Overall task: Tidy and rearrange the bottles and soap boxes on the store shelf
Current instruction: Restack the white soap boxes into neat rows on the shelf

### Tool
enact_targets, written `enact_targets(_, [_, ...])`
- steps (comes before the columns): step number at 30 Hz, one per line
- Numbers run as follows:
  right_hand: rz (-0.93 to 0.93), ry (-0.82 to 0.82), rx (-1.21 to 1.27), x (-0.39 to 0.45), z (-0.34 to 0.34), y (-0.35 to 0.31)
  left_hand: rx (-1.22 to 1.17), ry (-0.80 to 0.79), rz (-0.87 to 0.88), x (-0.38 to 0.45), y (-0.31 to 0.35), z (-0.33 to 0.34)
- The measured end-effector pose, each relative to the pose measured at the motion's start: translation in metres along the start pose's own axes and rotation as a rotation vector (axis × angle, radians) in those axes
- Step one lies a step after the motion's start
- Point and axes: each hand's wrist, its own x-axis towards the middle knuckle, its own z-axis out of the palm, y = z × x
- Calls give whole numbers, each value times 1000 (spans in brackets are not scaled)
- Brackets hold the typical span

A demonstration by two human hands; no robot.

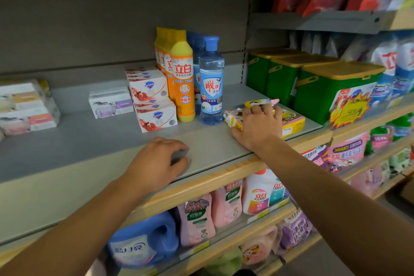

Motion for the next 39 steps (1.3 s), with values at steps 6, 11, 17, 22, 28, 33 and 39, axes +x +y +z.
enact_targets(6, [-210, 108, 566, -45, -18, -31, -176, 40, -135, -1, 3, -8])
enact_targets(11, [-316, -2, 949, -58, -41, -85, -515, 181, -304, -10, -12, -38])
enact_targets(17, [-287, -153, 1290, -47, -58, -169, -616, 317, -541, -47, -71, -89])
enact_targets(22, [-351, -194, 1347, -32, -63, -244, -622, 467, -725, -82, -131, -122])
enact_targets(28, [-507, -171, 1247, -1, -77, -338, -525, 590, -782, -110, -195, -157])
enact_targets(33, [-613, -55, 1132, 34, -93, -412, -632, 746, -887, -120, -229, -167])
enact_targets(39, [-593, 56, 849, 80, -95, -474, -671, 766, -862, -121, -241, -161])
